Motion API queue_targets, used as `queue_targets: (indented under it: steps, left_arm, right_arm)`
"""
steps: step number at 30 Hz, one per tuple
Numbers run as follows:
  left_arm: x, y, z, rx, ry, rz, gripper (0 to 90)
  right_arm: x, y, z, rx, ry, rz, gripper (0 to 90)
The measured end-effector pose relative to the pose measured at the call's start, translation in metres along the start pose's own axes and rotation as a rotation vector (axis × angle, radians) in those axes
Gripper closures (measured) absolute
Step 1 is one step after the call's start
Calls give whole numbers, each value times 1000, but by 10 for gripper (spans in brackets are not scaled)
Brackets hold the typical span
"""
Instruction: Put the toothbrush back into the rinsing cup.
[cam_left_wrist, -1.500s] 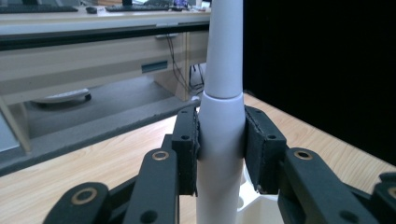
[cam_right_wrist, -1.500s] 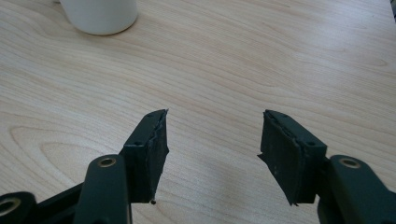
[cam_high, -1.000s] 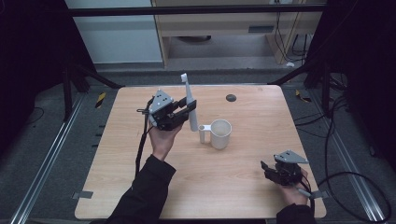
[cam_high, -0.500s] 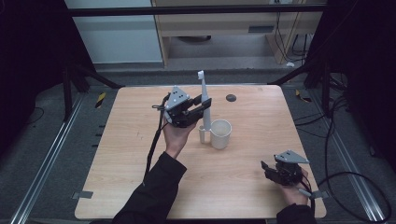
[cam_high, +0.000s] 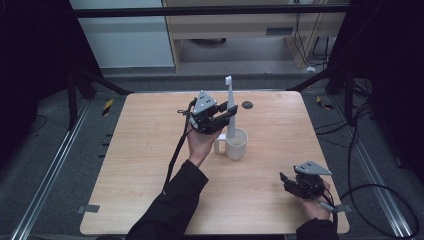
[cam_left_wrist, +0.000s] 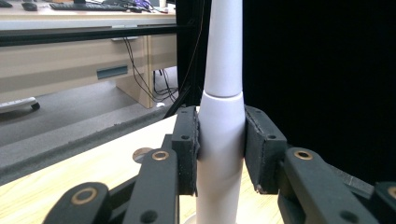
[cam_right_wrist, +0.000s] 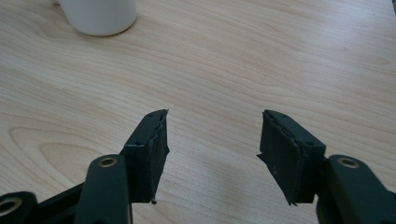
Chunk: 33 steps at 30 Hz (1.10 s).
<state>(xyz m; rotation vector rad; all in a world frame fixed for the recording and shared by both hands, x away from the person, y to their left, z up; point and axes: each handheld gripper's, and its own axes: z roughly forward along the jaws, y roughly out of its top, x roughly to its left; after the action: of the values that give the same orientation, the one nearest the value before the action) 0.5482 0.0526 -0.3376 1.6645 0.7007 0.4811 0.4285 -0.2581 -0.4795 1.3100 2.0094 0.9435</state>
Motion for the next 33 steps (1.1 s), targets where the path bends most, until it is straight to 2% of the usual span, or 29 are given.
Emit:
queue_targets:
  steps: [13,33]
  left_arm:
    - [1,-17,25,76,1,-2,664]
    - [3,-49,39,163,11,-15,664]
  right_arm:
    - [0,0,0,2,2,2,418]
    - [0,-1,1,11,5,7,417]
